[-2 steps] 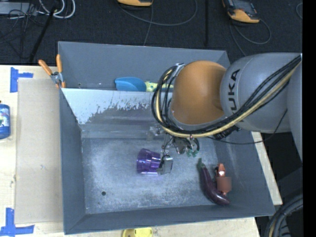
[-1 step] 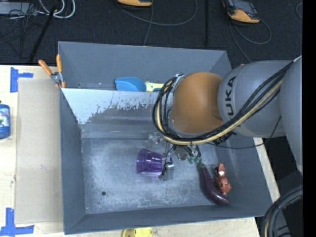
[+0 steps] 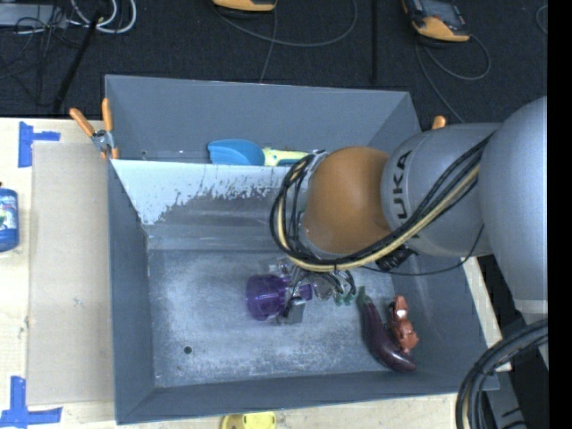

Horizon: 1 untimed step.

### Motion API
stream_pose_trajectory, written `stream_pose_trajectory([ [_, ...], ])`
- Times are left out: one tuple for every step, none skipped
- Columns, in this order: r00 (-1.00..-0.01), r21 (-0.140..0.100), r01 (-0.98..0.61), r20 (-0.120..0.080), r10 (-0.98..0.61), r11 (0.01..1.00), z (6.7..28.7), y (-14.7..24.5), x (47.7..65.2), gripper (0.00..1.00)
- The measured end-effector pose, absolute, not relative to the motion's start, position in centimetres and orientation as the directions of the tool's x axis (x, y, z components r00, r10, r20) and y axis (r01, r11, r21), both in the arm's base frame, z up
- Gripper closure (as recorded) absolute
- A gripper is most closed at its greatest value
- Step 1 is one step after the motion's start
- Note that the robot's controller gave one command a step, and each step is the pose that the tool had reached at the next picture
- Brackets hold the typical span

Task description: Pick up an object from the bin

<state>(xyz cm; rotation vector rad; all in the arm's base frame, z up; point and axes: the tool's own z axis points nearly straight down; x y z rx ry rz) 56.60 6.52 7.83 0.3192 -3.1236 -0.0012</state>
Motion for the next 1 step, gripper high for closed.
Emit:
stream_pose_trajectory([
  [-0.980, 0.001, -0.201, 0.002, -0.201, 0.980, 7.83, 6.50, 56.60, 1.00],
])
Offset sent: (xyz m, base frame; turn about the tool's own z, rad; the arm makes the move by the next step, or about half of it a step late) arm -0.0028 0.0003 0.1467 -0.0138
